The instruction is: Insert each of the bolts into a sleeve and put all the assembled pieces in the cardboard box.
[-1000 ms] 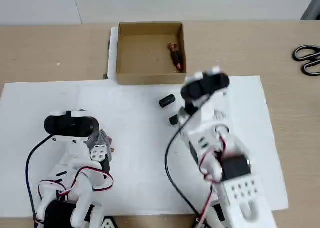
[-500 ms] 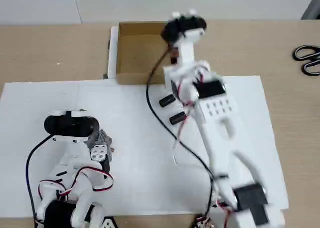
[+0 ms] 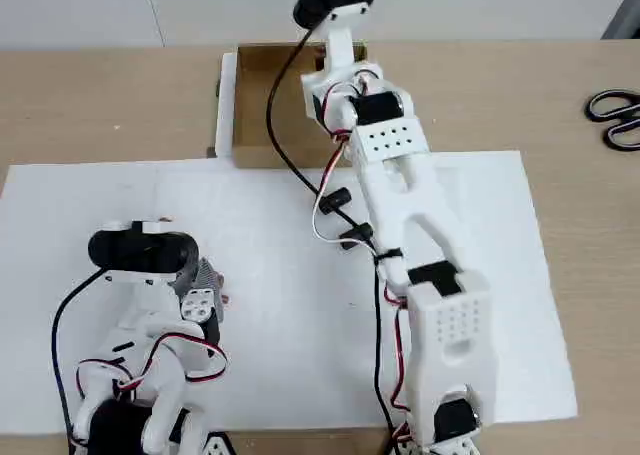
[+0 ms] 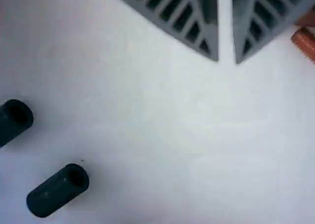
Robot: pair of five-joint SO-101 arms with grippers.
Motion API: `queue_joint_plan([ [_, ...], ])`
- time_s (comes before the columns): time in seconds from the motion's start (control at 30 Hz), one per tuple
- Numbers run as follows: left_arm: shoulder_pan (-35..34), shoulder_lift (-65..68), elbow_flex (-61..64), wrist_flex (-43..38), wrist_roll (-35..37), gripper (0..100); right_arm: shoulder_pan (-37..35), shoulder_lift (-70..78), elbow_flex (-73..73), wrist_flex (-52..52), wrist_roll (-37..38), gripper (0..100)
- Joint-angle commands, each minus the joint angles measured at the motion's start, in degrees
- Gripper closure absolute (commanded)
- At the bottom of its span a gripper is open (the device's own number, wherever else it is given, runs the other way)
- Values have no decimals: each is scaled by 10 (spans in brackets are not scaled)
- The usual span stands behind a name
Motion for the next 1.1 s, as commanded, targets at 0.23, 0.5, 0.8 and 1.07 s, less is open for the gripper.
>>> queue_joint_plan([
  [0.23,-3,0,-3,5,-1,994,5,154,-232,-15,54,995],
  [0.5,-2,0,-2,5,-3,994,5,209,-269,-4,129,991],
  [0.8,-3,0,-2,5,-3,994,5,209,-273,71,127,759],
  [1.07,-3,0,-2,5,-3,994,4,209,-406,198,126,768],
])
